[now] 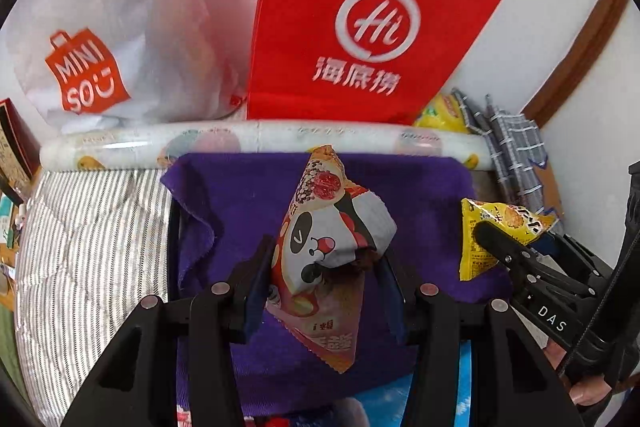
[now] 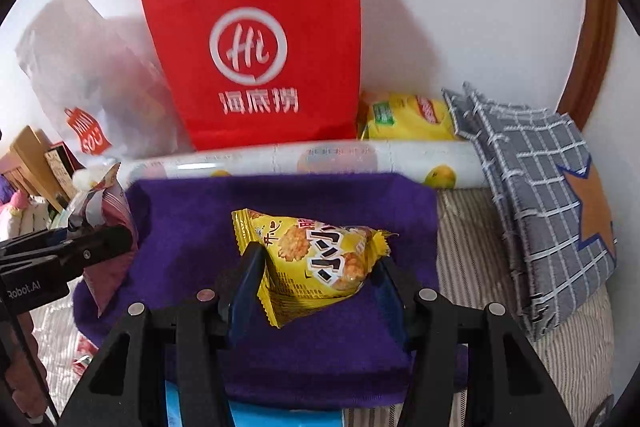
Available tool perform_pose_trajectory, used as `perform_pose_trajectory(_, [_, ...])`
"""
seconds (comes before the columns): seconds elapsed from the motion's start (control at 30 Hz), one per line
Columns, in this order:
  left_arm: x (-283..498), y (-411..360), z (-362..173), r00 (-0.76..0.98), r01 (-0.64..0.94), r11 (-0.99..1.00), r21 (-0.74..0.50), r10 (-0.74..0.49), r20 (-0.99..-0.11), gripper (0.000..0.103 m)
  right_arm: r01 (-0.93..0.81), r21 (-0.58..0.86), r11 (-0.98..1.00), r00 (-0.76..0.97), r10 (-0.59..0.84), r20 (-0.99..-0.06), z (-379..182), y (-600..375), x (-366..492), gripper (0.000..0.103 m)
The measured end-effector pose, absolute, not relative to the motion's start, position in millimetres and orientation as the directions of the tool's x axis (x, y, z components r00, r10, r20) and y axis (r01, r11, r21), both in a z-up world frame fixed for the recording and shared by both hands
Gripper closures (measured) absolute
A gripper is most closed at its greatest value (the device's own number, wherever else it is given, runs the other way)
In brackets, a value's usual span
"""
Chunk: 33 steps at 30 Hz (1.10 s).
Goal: Organize snacks
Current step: 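Carry both held bags up and over onto the purple towel, then open the right tool to drop the yellow bag while the left tool releases the panda bag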
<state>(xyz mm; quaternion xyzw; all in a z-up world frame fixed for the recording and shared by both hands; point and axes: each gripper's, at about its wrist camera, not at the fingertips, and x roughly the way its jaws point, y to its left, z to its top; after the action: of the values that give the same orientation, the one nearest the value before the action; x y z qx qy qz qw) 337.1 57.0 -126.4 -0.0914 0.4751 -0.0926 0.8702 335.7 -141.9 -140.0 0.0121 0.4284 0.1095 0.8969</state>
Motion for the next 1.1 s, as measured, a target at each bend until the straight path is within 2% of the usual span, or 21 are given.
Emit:
perform_pose_trajectory(0.37, [346.2, 62.1, -162.1, 0.467, 0.032, 0.975, -0.220, -0.209, -0.859, 0.054, -0.181, 0.122, 0.976, 0.532, 0.201, -0.823, -166.6, -141.3, 349.9, 0.052])
perform_pose_trajectory(1.1, [349.6, 56.1, -178.2, 0.426, 0.029, 0.980, -0.198, -0.192, -0.884, 0.054, -0.165, 0.145, 0.976, 0.514, 0.210, -0.832, -170.8, -144.6, 353.2, 0.052])
